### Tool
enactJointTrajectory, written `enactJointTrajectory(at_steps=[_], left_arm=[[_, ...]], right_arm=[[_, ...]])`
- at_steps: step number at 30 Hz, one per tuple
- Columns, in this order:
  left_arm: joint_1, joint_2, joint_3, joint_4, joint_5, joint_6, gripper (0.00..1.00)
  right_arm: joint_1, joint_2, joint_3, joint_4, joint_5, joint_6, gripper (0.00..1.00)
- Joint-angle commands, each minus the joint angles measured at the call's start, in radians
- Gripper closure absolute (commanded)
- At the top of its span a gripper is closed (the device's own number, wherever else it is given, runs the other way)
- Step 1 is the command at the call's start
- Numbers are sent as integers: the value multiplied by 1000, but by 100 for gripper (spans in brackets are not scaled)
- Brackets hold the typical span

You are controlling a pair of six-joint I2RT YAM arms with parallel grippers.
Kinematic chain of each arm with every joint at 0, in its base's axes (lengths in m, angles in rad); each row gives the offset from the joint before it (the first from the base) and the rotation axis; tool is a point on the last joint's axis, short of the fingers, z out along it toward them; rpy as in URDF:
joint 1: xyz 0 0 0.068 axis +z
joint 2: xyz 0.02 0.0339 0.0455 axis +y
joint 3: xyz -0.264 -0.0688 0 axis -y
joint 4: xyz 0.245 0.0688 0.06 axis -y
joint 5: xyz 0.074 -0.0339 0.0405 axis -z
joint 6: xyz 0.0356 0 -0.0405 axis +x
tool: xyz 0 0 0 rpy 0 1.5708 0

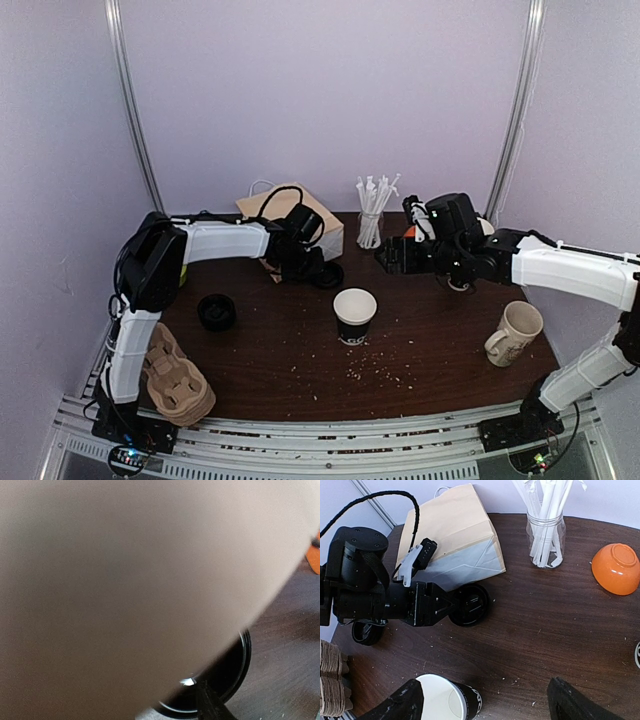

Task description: Pack the takeout coffee

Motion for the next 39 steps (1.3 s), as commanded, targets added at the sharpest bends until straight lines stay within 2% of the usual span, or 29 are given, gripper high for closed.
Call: enactJointTrajectory(at_steps=[1,6,14,20,26,33,39], left_arm=[[-4,45,47,-16,-44,-14,58],[-4,91,89,-49,-60,1,61],[-6,81,46,-52,-84,27,70],[-24,26,11,-51,-122,69,64],[-61,-33,-7,-53,-188,113,54],[-97,-35,-5,-52,-217,113,49],[-98,-5,17,-54,-241,117,50]], right_arm=[[-11,-25,9,-3,-13,-17,12],[-20,-23,6,-2,-15,-24,12],[-32,-29,-1,2,-15,-27,12],[-36,-32,-1,4,-21,-26,12],[-36,-44,-3,4,-23,-26,12],[-36,-64,-11,1,-30,-20,12],[-36,-79,-20,-1,-39,-16,12]])
